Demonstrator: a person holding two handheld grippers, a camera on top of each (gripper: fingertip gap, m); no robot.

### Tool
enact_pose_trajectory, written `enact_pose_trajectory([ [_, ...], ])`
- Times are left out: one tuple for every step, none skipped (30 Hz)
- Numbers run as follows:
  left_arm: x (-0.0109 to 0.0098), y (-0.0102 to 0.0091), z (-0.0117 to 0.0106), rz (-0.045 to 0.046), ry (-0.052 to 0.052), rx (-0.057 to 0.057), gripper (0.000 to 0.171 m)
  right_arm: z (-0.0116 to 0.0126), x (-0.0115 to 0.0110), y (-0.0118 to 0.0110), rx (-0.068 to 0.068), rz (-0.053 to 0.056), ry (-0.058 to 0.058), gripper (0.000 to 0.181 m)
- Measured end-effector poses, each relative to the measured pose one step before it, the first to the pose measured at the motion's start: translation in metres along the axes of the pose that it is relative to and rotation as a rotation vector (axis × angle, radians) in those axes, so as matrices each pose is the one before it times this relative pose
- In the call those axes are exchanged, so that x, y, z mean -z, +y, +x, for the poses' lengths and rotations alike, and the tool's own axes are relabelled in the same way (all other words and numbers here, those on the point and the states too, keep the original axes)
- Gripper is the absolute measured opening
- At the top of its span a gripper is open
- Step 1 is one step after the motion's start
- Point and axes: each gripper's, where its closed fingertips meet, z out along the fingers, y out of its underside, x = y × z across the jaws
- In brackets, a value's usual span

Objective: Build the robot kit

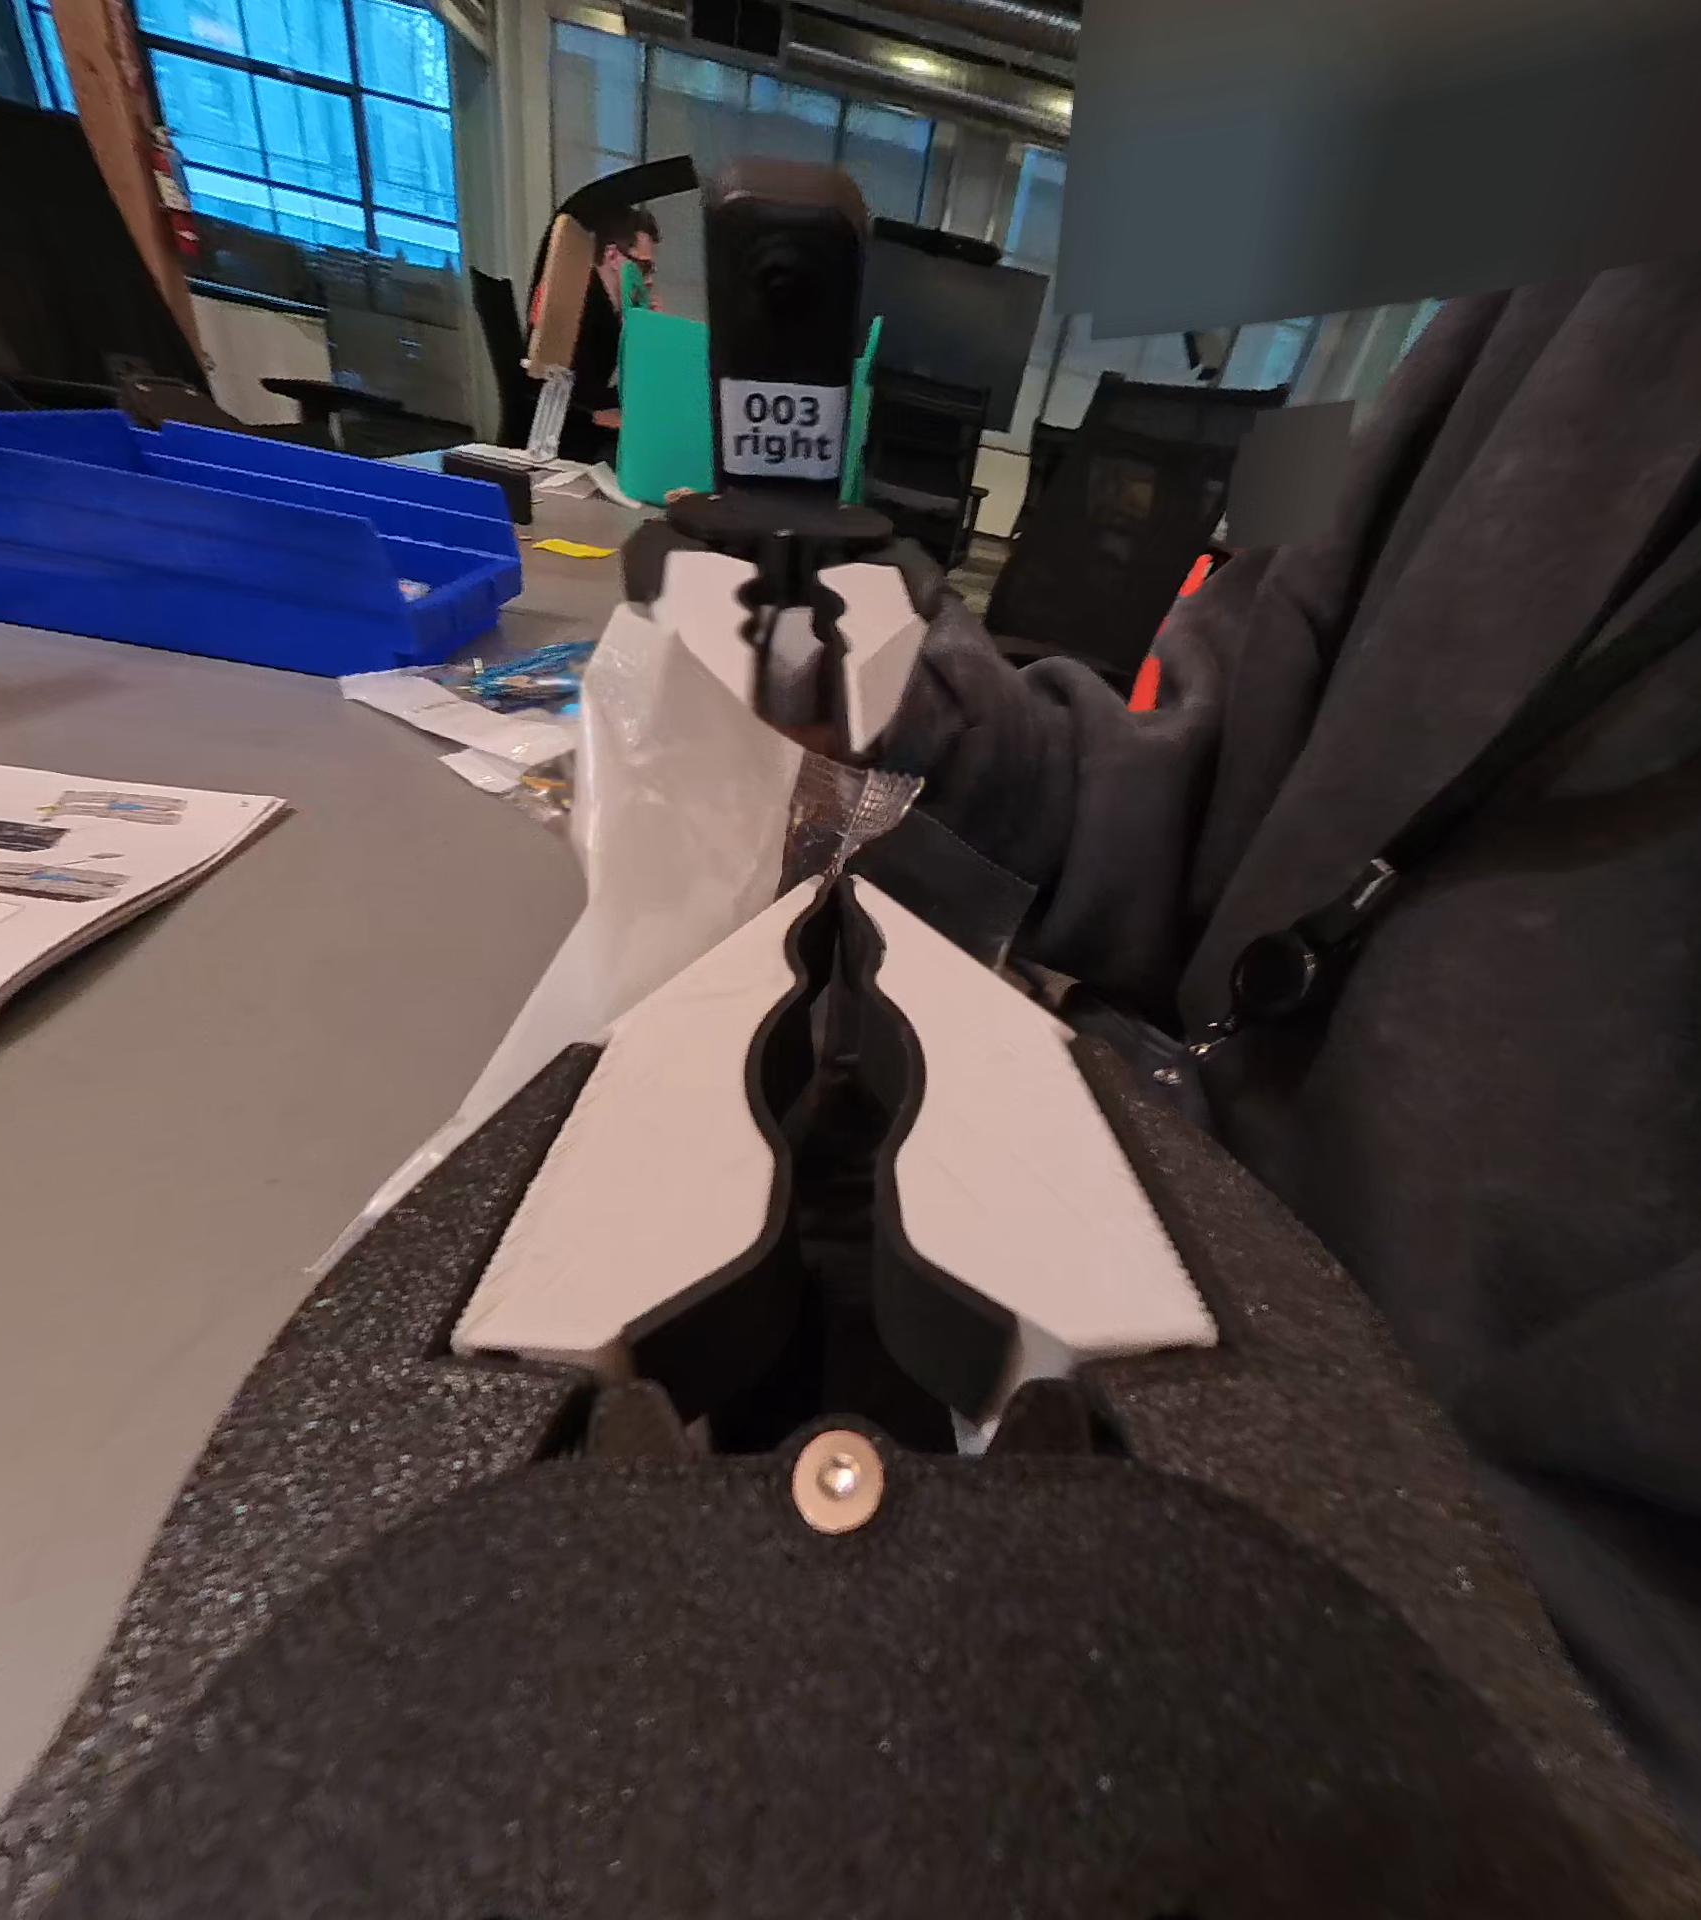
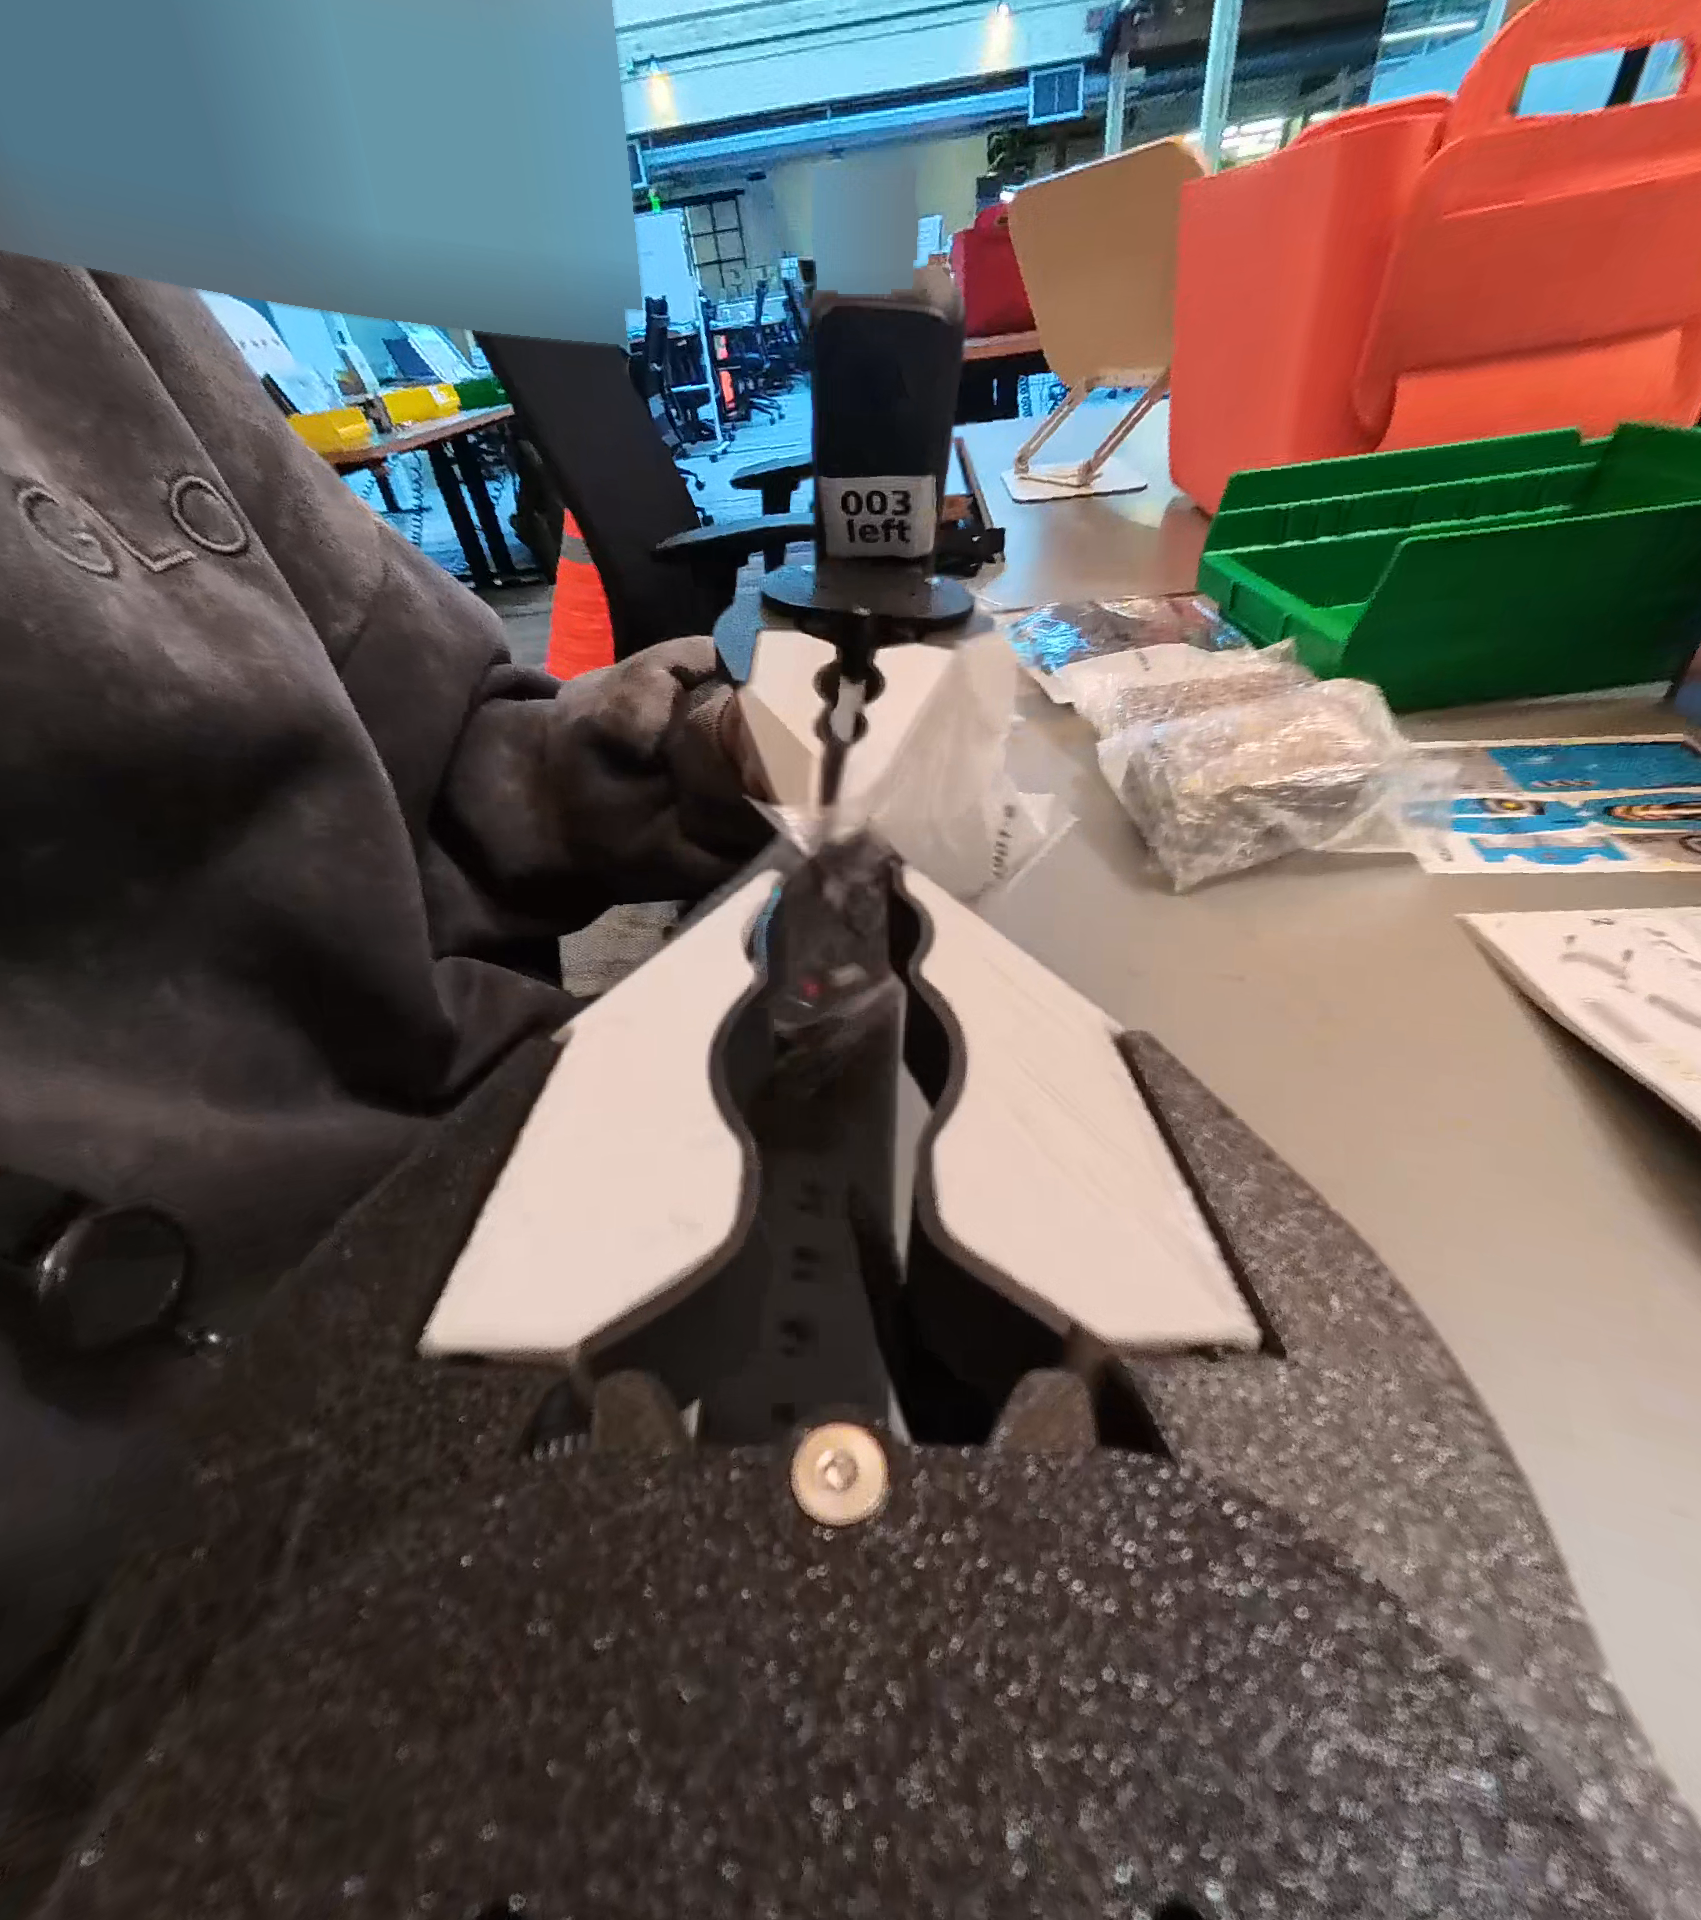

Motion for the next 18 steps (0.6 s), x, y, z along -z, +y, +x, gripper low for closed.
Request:
enact_pose_trajectory([
  [0.00009,-0.00149,0.00031,0.00929,0.0111,0.0125,0.000,0.00431,0.00349,0.00074,-0.0009,-0.0049,0.0000,0.020],
  [-0.00055,-0.00048,0.00016,0.00310,0.0066,0.0065,0.000,0.00118,0.00026,0.00208,-0.0047,-0.0111,-0.0166,0.021],
  [-0.00148,-0.00032,0.00187,0.00266,0.0166,0.0097,0.000,-0.00274,-0.00435,0.00276,0.0024,-0.0165,-0.0264,0.023],
  [-0.00201,-0.00181,0.00072,0.01156,0.0097,0.0096,0.000,-0.00436,-0.00796,0.00316,0.0137,-0.0201,-0.0208,0.025],
  [-0.00238,-0.00253,0.00190,0.01757,0.0182,0.0142,0.000,-0.00454,-0.00861,0.00171,0.0209,-0.0119,-0.0120,0.027],
  [-0.00279,-0.00033,0.00159,0.00473,0.0169,0.0163,0.000,-0.00331,-0.00644,-0.00196,0.0229,0.0092,-0.0036,0.028],
  [-0.00230,0.00078,-0.00071,-0.00165,0.0011,0.0092,0.000,-0.00108,-0.00273,-0.00501,0.0144,0.0250,0.0058,0.025],
  [-0.00082,-0.00145,0.00035,0.01000,0.0053,0.0081,0.000,-0.00034,-0.00113,-0.00229,0.0054,0.0092,0.0052,0.021],
  [-0.00018,-0.00029,0.00032,0.00450,0.0034,0.0064,0.000,-0.00015,0.00022,-0.00075,-0.0040,0.0020,0.0005,0.020],
  [-0.00027,0.00111,-0.00104,-0.00614,-0.0072,-0.0007,0.000,0.00054,0.00065,0.00108,-0.0080,-0.0088,0.0018,0.020],
  [-0.00037,0.00109,-0.00053,-0.00585,-0.0038,-0.0011,0.000,0.00038,0.00046,0.00097,-0.0056,-0.0064,0.0019,0.019],
  [-0.00017,0.00059,-0.00056,-0.00345,-0.0039,0.0006,0.000,0.00067,0.00035,0.00067,-0.0012,-0.0025,0.0050,0.018],
  [0.00013,0.00057,-0.00108,-0.00299,-0.0082,-0.0016,0.000,0.00110,0.00073,0.00078,0.0007,-0.0021,0.0076,0.017],
  [0.00075,0.00026,-0.00111,-0.00142,-0.0073,-0.0005,0.000,0.00144,0.00120,0.00081,-0.0017,-0.0028,0.0091,0.016],
  [0.00123,-0.00048,-0.00065,0.00396,-0.0037,0.0023,0.000,0.00127,0.00135,-0.00002,-0.0037,0.0015,0.0094,0.015],
  [0.00074,-0.00083,-0.00009,0.00655,-0.0015,0.0002,0.000,0.00065,0.00096,-0.00114,-0.0009,0.0076,0.0072,0.013],
  [-0.00082,0.00076,0.00051,-0.00484,0.0015,-0.0029,0.000,-0.00108,-0.00029,-0.00040,0.0013,0.0017,-0.0018,0.011],
  [-0.00075,0.00087,0.00006,-0.00553,0.0000,-0.0019,0.000,-0.00058,-0.00062,0.00045,0.0029,-0.0059,0.0021,0.010],
])
